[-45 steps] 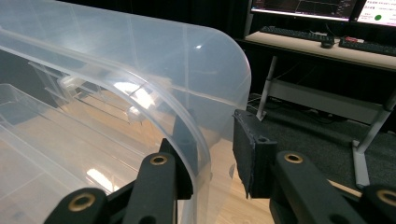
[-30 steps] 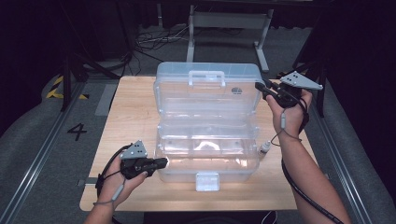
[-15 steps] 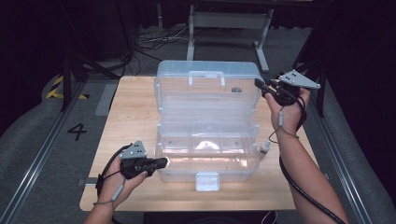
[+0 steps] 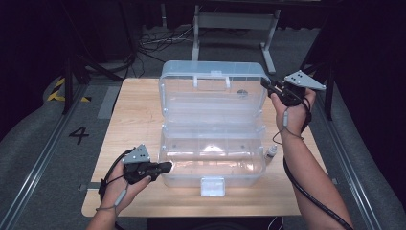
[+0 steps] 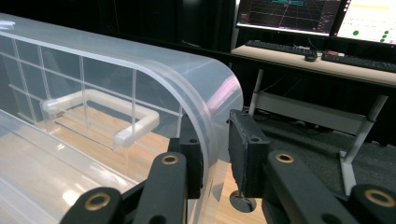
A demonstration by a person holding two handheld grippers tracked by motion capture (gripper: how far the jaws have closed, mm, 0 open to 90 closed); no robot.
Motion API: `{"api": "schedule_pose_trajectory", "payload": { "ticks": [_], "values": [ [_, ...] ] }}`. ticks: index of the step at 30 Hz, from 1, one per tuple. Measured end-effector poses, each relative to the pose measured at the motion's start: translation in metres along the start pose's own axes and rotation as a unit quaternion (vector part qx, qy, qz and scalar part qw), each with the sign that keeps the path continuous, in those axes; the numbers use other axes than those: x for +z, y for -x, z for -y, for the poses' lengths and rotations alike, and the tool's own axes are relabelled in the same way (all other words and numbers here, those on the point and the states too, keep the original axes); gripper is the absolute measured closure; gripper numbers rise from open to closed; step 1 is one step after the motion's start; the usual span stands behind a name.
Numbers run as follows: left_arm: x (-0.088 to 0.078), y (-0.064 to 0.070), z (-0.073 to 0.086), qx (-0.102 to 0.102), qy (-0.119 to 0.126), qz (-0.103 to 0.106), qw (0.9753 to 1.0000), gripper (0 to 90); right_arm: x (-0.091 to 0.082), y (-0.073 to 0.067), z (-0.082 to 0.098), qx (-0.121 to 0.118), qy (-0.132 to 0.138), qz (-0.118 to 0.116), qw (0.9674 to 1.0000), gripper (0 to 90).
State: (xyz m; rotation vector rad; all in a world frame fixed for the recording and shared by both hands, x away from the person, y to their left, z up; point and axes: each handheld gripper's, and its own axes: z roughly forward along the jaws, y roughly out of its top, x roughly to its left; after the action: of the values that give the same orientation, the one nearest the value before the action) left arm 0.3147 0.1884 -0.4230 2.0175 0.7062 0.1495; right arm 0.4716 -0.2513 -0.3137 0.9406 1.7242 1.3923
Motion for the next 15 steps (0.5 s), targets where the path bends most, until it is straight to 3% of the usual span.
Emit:
{"api": "schedule_pose_trajectory", "payload": {
  "ticks": [15],
  "values": [
    [0.000,0.000,0.001,0.004,0.004,-0.001,1.0000,86.5,0.013,0.003,0.001,0.007,0.005,0.011,0.9999,79.4]
  ]
}}
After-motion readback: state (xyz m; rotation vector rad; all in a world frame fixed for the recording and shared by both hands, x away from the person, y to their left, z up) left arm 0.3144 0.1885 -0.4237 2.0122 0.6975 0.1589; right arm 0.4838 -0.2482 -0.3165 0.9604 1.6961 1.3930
